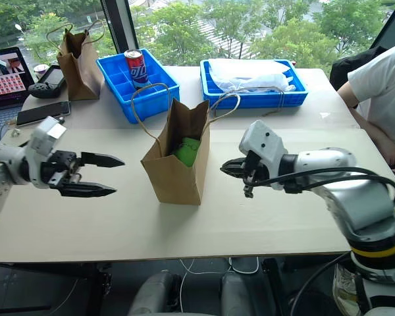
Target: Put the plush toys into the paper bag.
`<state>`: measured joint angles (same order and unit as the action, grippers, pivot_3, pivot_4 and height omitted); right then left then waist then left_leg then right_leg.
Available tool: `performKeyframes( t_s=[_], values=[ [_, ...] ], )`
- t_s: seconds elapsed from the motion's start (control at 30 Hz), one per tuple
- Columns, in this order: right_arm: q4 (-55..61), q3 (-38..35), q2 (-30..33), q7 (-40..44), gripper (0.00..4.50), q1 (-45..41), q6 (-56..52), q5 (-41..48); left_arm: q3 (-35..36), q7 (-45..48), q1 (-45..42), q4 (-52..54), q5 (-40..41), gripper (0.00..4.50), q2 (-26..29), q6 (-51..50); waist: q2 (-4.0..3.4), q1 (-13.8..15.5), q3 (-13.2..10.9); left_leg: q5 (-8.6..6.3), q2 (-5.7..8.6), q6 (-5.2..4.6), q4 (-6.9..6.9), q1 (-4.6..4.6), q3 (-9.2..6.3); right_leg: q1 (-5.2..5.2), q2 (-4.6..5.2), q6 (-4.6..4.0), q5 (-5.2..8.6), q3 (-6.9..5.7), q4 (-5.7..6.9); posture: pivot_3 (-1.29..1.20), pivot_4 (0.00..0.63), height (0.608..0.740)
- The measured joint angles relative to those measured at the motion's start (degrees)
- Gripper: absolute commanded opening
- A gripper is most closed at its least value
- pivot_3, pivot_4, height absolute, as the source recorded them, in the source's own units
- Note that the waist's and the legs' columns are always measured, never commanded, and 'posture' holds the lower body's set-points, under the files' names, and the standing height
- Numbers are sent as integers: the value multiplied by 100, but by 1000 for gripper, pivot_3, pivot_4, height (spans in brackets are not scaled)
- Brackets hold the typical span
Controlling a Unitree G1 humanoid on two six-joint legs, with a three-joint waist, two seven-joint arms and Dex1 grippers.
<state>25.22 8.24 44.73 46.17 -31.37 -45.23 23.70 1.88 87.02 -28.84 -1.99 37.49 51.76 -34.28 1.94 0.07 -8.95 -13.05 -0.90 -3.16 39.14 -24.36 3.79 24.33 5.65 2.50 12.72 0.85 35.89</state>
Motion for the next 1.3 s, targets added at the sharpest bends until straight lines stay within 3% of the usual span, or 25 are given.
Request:
performKeyframes(
  t_s=[0.23,0.5,1.07,1.3],
  values=[
    [-500,477,-753,-141,48,-125,788,-562,-103,-876,195,804,86,4500,-760,-209,1,-2,-1,-3,0,-2,-13,-9,-11,9,-18,5,0,0,8,0,150,740],
    [-468,743,-1588,-172,48,-112,857,-559,-247,-1686,88,1100,25,4500,-1309,-348,1,0,0,0,0,3,-8,7,-18,-6,-21,4,-1,-2,14,0,150,740],
    [-1100,1024,-2747,-793,48,-542,853,-1029,-493,-2237,-323,759,-616,4500,-1691,-69,0,-29,0,2,1,7,-9,7,-19,-2,-25,3,-2,-2,17,0,150,740],
    [-1150,1129,-2751,-933,48,-660,837,-1240,-539,-2149,-464,527,-761,4500,-1670,106,0,-32,0,2,2,7,-11,6,-19,-2,-24,3,-2,-3,16,0,150,740]
  ],
)
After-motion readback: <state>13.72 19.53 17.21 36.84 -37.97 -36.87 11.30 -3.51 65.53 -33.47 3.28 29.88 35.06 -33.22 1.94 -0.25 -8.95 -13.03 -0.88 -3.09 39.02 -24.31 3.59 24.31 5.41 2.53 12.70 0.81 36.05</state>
